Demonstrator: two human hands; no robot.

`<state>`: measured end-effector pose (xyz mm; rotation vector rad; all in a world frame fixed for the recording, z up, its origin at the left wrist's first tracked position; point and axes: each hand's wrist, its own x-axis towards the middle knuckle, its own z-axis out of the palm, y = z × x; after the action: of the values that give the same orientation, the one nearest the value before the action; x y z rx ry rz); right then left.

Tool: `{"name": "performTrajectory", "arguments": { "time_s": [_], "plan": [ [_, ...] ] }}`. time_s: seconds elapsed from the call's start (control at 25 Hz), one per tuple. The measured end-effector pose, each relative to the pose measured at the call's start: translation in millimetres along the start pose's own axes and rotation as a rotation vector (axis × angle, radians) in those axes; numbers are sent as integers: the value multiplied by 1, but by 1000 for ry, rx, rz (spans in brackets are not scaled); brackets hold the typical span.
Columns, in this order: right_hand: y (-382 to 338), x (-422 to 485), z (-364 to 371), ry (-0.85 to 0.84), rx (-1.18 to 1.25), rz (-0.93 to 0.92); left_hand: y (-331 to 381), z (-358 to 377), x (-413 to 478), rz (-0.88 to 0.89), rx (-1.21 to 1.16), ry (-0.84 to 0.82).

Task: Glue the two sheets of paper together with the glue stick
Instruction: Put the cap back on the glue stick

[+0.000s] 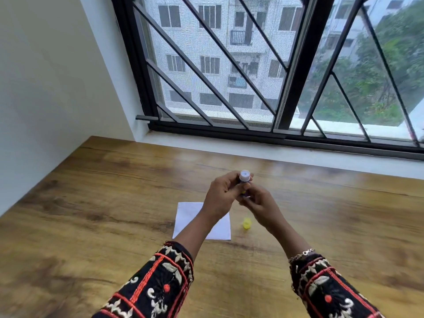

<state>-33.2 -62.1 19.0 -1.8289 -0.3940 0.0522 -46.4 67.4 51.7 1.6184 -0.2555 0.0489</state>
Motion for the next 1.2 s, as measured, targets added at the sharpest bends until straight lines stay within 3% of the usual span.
{"name": "performTrajectory", "arguments": {
  "time_s": [0.36, 0.56, 0.92, 1.2],
  "plan": [
    [-11, 14, 0, 163, -117, 17, 5, 3, 6, 21, 8, 65],
    [-19, 17, -9, -78, 18, -7, 11, -3, 11, 32, 49, 59],
    [-20, 14, -6, 110, -71, 5, 9, 3, 4, 61, 43, 43],
    [-19, 14, -13, -17, -33, -51, 9, -2, 6, 61, 102, 31]
  ]
}}
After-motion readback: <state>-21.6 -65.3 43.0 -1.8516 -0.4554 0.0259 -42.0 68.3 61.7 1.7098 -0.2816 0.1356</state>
